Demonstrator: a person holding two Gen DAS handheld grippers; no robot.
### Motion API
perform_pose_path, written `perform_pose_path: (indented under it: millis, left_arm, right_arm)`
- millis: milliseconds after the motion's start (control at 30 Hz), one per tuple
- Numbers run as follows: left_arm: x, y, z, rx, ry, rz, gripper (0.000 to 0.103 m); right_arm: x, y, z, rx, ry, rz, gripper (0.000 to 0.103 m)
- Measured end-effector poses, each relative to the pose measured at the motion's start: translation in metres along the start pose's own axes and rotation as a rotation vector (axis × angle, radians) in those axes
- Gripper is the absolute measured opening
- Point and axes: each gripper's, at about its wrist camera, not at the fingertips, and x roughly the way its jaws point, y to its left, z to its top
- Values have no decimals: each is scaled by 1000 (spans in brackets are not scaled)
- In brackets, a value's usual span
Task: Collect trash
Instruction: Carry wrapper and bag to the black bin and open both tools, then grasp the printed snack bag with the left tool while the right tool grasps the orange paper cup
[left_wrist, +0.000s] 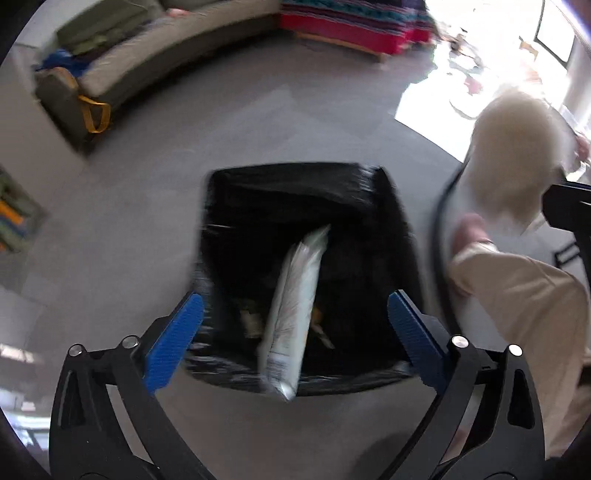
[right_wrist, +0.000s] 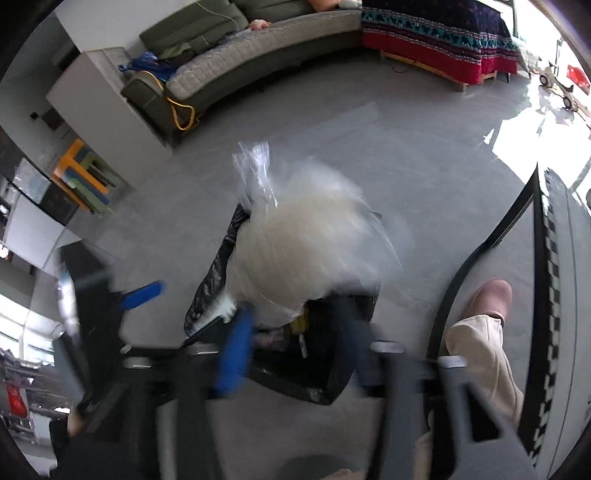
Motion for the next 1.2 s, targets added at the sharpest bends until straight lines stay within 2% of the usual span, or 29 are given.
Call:
perform_pose_path:
  millis: [167, 400, 733, 900, 1033, 1200]
  left_arm:
    - [-15, 18, -6, -42, -26, -11, 97]
    - [-28, -15, 5, 26, -52, -40, 97]
    - [-46, -99, 32, 182, -102, -135, 97]
    - [-56, -148, 48, 264, -127, -193, 97]
    - [-68, -203, 63, 347, -148, -260, 97]
    - [-83, -275, 78, 468, -176, -339, 97]
  right_arm:
    - [-3, 2, 2, -6, -12, -14, 57]
    - [-27, -12, -11, 27, -76, -22, 57]
    - [-74, -72, -33, 126, -160, -50, 60]
    - [-106, -115, -45, 208, -220, -78, 60]
    - [-137, -158, -60, 280, -274, -143, 66]
    - [-174, -218, -88, 381, -319, -258, 67]
